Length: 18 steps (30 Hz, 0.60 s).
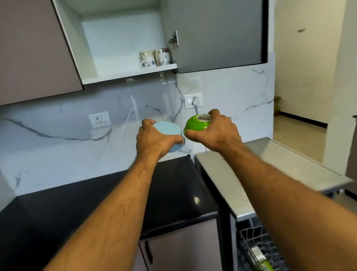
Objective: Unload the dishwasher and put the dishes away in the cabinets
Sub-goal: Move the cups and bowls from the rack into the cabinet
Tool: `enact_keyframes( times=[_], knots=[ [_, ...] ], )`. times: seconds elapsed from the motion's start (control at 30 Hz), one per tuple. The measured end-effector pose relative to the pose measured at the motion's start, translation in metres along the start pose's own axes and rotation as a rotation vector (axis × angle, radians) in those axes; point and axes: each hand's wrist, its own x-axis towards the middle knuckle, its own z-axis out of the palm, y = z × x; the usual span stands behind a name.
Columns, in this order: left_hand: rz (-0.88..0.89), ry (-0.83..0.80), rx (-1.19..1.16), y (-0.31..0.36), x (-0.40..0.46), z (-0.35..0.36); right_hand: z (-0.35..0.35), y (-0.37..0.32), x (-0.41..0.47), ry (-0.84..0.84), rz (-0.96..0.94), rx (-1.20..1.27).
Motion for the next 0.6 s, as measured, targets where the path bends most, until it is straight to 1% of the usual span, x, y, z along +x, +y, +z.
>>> enact_keyframes(
  times=[0.1,0.3,0.5,0.6],
  knots=[
    [0.027,0.081,-0.010,-0.014,0.036,-0.032,0.022,-0.035,0.020,0.015,-0.033,0.020],
    [0.020,0.125,-0.024,-0.030,0.102,-0.074,0.054,-0.091,0.063,0.046,-0.069,0.033],
    [0.003,0.181,-0.069,-0.032,0.169,-0.077,0.081,-0.131,0.124,0.073,-0.131,0.031],
    [-0.003,0.228,-0.060,-0.036,0.207,-0.074,0.097,-0.144,0.164,0.118,-0.159,0.046]
  ],
)
